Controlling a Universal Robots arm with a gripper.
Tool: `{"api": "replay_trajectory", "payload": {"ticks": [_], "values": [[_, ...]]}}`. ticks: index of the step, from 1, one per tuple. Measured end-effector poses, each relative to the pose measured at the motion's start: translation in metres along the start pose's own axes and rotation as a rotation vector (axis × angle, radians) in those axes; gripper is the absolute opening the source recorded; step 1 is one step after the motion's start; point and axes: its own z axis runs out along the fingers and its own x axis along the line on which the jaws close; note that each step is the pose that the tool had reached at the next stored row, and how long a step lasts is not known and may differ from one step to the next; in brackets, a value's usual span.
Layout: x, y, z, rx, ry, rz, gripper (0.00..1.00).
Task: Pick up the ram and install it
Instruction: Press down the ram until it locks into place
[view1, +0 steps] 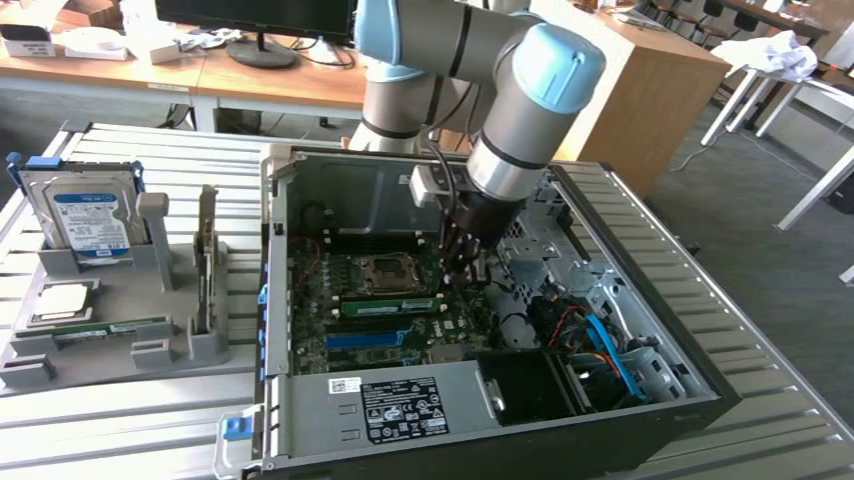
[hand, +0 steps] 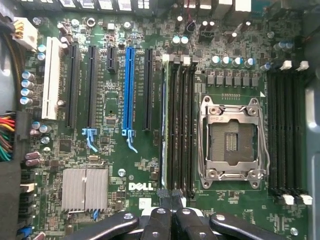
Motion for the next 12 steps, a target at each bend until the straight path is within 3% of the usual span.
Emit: {"api": "replay_trajectory", "payload": {"ticks": [3, 8, 12], "values": [[0.0, 0.0, 0.0054, 0.0, 0.0015, 0.0, 0.1], [0.0, 0.0009, 0.0169, 0.0, 0.0096, 0.001, 0.1], [0.0, 0.001, 0.0191, -0.0002, 0.0162, 0.001, 0.1]]}}
